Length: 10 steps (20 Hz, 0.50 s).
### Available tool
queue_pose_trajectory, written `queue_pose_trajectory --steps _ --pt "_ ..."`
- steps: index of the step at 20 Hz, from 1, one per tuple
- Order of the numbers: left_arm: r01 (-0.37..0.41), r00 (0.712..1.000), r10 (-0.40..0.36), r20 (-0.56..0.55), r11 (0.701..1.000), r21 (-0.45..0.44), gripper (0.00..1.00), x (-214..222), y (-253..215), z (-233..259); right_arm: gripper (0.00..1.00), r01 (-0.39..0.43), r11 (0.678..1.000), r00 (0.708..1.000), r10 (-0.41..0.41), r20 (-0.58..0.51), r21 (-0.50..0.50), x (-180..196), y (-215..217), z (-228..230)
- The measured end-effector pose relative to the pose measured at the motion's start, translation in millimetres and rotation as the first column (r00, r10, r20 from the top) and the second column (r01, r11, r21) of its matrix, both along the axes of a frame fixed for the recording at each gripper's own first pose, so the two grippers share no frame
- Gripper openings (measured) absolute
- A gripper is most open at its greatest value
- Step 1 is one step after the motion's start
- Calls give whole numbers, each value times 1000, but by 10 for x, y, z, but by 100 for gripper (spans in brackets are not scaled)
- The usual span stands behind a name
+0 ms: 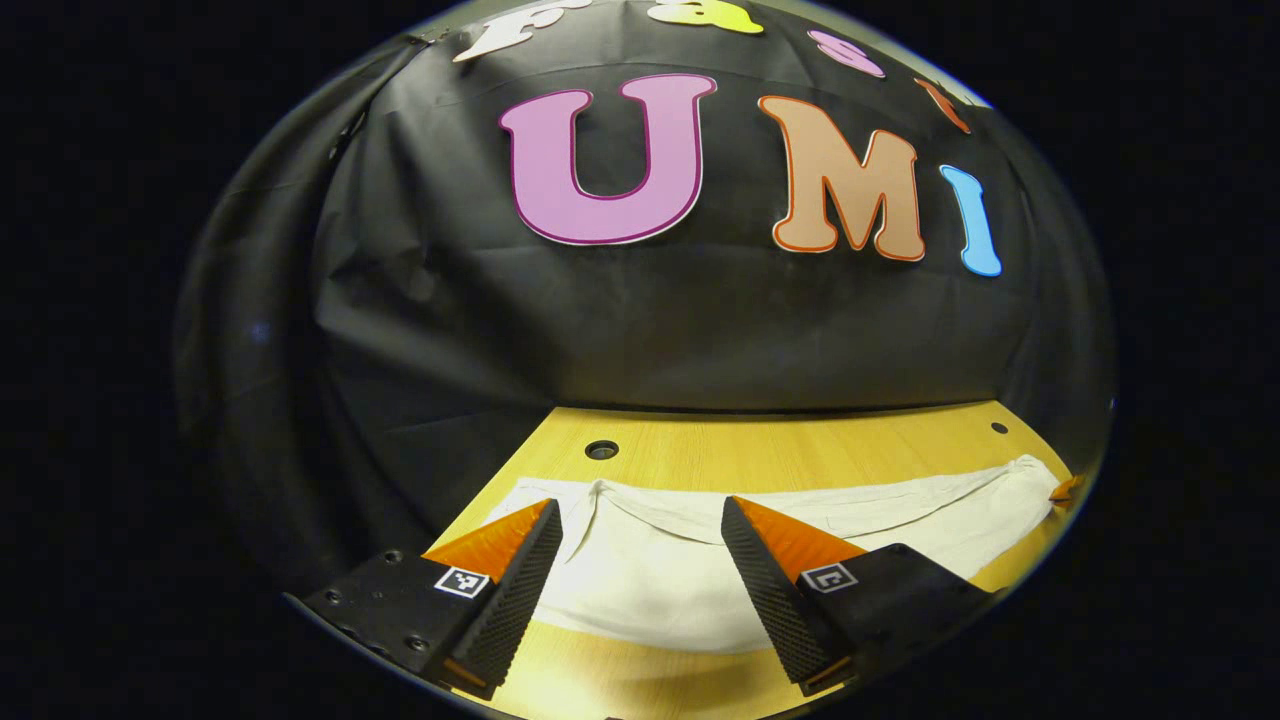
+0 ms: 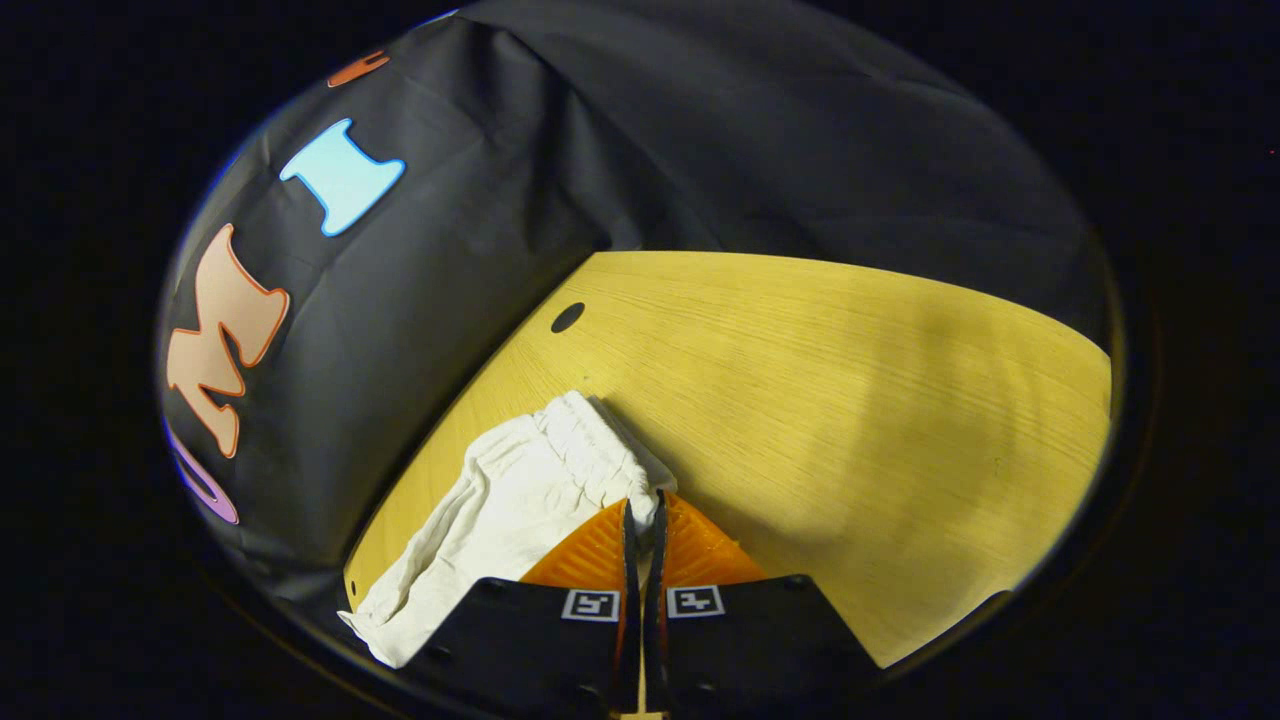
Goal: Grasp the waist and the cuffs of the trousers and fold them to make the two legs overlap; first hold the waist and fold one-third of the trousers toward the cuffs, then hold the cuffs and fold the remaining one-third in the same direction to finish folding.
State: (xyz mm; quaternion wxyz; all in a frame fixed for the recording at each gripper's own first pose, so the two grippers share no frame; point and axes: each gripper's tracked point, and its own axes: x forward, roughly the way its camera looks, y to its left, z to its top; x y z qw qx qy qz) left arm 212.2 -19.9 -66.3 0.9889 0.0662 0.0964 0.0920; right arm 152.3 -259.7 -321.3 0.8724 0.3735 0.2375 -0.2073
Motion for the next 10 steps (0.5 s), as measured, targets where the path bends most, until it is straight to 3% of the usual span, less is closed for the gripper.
queue_pose_trajectory --steps 6,10 --pt "31 999 -30 17 997 -69 96 -124 -69 71 3 -82 991 988 95 125 -102 149 234 724" --pt "56 998 -54 20 992 -111 95 -204 -77 65 3 -152 974 955 189 227 -170 352 704 1383"
